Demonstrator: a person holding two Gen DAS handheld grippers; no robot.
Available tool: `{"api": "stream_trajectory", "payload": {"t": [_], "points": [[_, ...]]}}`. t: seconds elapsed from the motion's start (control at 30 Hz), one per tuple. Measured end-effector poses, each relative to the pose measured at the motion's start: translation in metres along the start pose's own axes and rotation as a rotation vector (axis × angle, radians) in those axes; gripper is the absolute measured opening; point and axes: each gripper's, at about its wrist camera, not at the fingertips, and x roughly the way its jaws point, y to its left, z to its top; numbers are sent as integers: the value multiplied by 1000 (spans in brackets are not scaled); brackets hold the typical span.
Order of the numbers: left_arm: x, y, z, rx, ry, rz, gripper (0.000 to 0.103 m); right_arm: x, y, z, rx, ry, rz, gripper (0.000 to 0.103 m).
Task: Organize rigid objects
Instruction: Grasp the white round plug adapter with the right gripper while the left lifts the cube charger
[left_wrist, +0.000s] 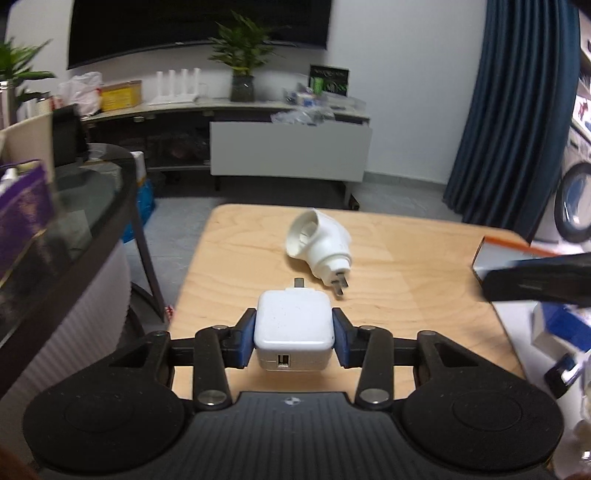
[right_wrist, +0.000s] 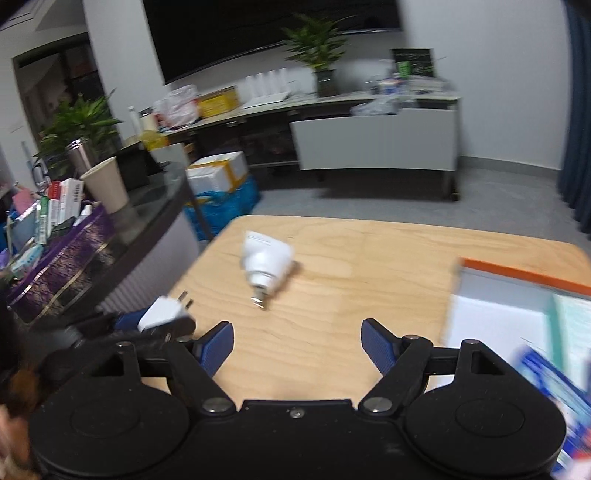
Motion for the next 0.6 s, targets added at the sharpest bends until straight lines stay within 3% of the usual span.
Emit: {"api": "stream_trajectory", "payload": {"t": [0.27, 0.43, 0.6], "points": [[-10, 17, -1, -69, -39, 30, 42, 91, 19, 32, 75, 88, 97, 91], [-9, 18, 3, -100, -55, 23, 42, 135, 24, 45, 104, 105, 55, 91], [-10, 11, 7, -66, -83, 28, 42, 165, 24, 52, 125, 97, 15, 90]]}}
